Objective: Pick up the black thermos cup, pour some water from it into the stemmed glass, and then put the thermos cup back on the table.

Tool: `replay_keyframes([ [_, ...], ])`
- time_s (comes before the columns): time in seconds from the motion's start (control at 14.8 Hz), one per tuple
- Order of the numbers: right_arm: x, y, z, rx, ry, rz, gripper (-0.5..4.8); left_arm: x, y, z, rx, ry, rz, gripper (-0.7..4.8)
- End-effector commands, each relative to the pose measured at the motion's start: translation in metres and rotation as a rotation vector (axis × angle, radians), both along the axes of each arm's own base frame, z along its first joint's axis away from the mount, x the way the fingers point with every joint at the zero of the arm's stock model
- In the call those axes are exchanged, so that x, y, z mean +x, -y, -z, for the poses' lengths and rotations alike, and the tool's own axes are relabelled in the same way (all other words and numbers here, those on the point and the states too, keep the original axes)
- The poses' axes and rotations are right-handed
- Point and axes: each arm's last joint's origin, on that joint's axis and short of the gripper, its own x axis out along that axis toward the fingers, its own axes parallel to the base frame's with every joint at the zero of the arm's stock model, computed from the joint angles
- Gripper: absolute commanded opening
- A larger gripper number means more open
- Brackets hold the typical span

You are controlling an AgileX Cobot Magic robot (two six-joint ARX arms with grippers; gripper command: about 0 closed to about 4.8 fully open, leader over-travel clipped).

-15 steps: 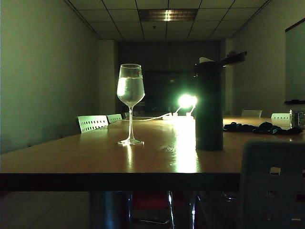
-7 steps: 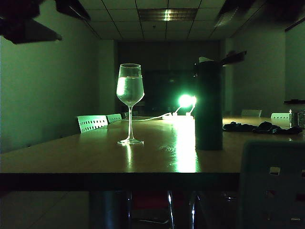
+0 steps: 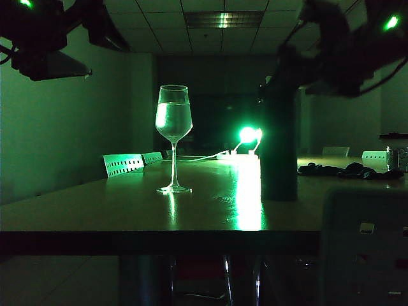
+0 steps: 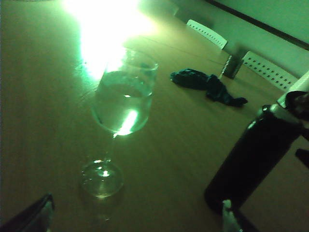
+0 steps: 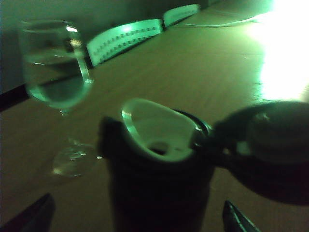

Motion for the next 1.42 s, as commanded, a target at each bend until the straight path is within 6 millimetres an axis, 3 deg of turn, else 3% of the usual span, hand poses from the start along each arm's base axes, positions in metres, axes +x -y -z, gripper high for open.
replay_keyframes([
  [0.07, 0.006, -0.002, 0.012, 0.0, -0.006, 0.001, 4.79, 0.0, 0.001, -0.004, 0.05, 0.06, 0.007, 4.79],
  [0.61, 0.03, -0.009, 0.059, 0.027, 0.093, 0.028, 4.79, 0.0, 0.001, -0.003, 0.074, 0.06, 0.009, 4.79],
  [1.08, 0.038, -0.009, 0.068, 0.044, 0.143, 0.081, 4.79, 0.001, 0.0, -0.002, 0.083, 0.05, -0.021, 4.79],
  [1.42, 0.045, -0.012, 0.063, 0.09, 0.142, 0.066, 4.79, 0.001, -0.001, 0.002, 0.094, 0.015, -0.027, 4.79],
])
